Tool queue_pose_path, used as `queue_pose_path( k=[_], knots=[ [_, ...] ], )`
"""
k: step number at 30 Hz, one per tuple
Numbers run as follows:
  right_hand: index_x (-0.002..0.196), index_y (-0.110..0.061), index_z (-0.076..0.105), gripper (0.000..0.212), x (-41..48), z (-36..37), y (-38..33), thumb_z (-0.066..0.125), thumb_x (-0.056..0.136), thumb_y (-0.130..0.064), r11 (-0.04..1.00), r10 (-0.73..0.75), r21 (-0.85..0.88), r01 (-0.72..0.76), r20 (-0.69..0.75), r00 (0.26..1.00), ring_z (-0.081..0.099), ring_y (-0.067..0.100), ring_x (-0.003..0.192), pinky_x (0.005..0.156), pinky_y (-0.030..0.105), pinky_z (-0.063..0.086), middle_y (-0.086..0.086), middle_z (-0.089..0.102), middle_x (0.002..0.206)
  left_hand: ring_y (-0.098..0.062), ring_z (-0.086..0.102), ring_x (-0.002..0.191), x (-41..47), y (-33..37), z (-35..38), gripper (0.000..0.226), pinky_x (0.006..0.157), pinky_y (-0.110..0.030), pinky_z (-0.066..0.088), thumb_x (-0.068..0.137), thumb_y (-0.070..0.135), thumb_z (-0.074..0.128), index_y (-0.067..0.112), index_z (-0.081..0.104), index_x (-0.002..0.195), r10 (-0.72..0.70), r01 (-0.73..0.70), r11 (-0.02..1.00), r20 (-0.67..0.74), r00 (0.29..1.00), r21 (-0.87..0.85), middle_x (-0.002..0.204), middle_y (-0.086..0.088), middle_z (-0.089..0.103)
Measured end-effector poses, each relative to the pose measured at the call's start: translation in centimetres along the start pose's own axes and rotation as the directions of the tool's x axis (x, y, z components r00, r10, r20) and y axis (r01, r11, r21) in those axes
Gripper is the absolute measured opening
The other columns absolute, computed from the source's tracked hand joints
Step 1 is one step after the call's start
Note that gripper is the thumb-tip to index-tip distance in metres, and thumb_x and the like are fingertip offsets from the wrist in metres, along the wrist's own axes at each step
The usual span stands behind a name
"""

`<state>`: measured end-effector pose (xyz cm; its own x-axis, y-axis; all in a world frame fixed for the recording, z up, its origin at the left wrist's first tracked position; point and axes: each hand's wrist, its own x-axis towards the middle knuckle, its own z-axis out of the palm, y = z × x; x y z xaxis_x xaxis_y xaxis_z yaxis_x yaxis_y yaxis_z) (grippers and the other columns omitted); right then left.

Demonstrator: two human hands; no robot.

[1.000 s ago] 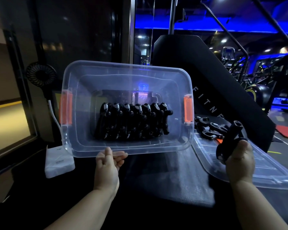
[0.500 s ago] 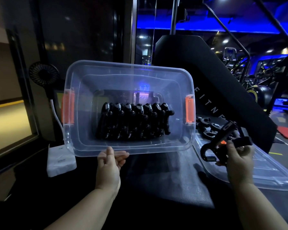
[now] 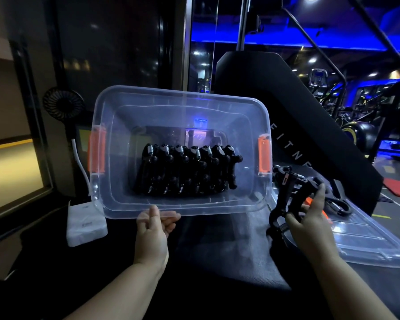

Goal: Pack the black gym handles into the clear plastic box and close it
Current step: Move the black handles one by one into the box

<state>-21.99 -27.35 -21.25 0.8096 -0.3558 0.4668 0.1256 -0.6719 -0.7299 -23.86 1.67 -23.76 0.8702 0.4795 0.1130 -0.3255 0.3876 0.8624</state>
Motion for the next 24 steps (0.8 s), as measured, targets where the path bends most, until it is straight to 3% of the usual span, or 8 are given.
queue_pose_path(
  k=[3,7,10,12,14,16,20,24],
  knots=[
    [0.145,-0.04,-0.023,0.106,-0.4,0.0,-0.5,0.062,0.086,-0.014,1.0,-0.018,-0.01,0.018,-0.031,0.999,0.06,0.037,0.093,0.079,0.038,0.043,0.013,0.063,0.103,-0.016,0.068,0.074,0.1,0.0,0.1,0.031,0.071,-0.027,0.047,0.102,0.033,0.032,0.006,0.047,0.108,-0.008,0.008,1.0,0.003,1.0,0.005,0.078,-0.008,0.069],
    [0.145,-0.048,0.009,0.086,-1.1,-0.6,-2.3,0.06,0.087,-0.011,0.983,0.008,0.182,0.033,-0.221,0.975,0.056,0.032,0.071,0.072,0.035,0.037,0.008,0.059,0.087,-0.016,0.068,0.073,0.1,0.0,0.1,0.032,0.07,-0.027,0.047,0.102,0.032,0.032,0.005,0.046,0.11,-0.013,0.013,1.0,0.005,1.0,-0.005,0.078,-0.009,0.069],
    [0.125,-0.054,0.034,0.068,-1.5,-0.9,-4.2,0.058,0.086,-0.005,0.926,-0.063,0.34,0.164,-0.289,0.955,0.052,0.022,0.062,0.065,0.034,0.043,0.011,0.058,0.08,-0.016,0.068,0.072,0.1,0.1,0.1,0.032,0.07,-0.026,0.047,0.102,0.031,0.032,0.003,0.047,0.109,-0.011,0.011,1.0,0.011,1.0,-0.006,0.077,-0.009,0.069],
    [0.118,-0.047,0.038,0.066,-1.6,-0.7,-6.0,0.06,0.081,0.003,0.869,-0.143,0.424,0.254,-0.276,0.95,0.049,0.009,0.056,0.06,0.021,0.043,0.005,0.056,0.074,-0.016,0.068,0.073,0.1,0.1,0.1,0.031,0.071,-0.027,0.047,0.102,0.031,0.033,0.004,0.048,0.104,-0.01,0.01,1.0,0.011,1.0,-0.006,0.075,-0.009,0.069],
    [0.121,-0.039,0.037,0.069,-1.6,-0.3,-8.0,0.065,0.073,0.003,0.806,-0.234,0.506,0.306,-0.202,0.951,0.048,0.005,0.055,0.054,0.015,0.04,-0.002,0.054,0.073,-0.016,0.068,0.073,0.0,0.1,0.0,0.031,0.072,-0.028,0.046,0.102,0.031,0.033,0.004,0.048,0.101,-0.008,0.008,1.0,0.015,1.0,-0.005,0.073,-0.007,0.07],
    [0.122,-0.039,0.034,0.075,-1.3,0.7,-10.0,0.067,0.072,0.007,0.803,-0.316,0.507,0.312,-0.081,0.945,0.05,0.009,0.056,0.051,0.02,0.041,-0.003,0.055,0.077,-0.015,0.068,0.073,0.0,0.2,0.0,0.033,0.073,-0.028,0.046,0.102,0.031,0.033,0.002,0.05,0.102,-0.008,0.008,1.0,0.019,1.0,0.01,0.072,-0.005,0.071],
    [0.124,-0.042,0.031,0.078,-0.4,4.4,-13.7,0.072,0.073,-0.001,0.84,-0.447,0.398,0.368,0.124,0.886,0.065,0.018,0.07,0.061,0.031,0.049,-0.009,0.06,0.085,-0.014,0.068,0.073,-0.1,0.5,-0.1,0.031,0.072,-0.027,0.047,0.102,0.03,0.034,0.003,0.049,0.1,-0.028,0.029,0.999,0.029,0.999,-0.014,0.072,-0.005,0.071],
    [0.138,-0.029,0.028,0.078,0.0,8.5,-17.7,0.072,0.077,-0.011,0.89,-0.45,0.229,0.393,0.32,0.834,0.058,0.015,0.081,0.065,0.023,0.039,-0.011,0.058,0.094,-0.016,0.067,0.074,-0.3,0.5,-0.4,0.035,0.073,-0.028,0.047,0.101,0.028,0.035,-0.004,0.05,0.1,0.002,-0.001,1.0,0.047,0.999,-0.023,0.074,-0.009,0.07]
  ],
)
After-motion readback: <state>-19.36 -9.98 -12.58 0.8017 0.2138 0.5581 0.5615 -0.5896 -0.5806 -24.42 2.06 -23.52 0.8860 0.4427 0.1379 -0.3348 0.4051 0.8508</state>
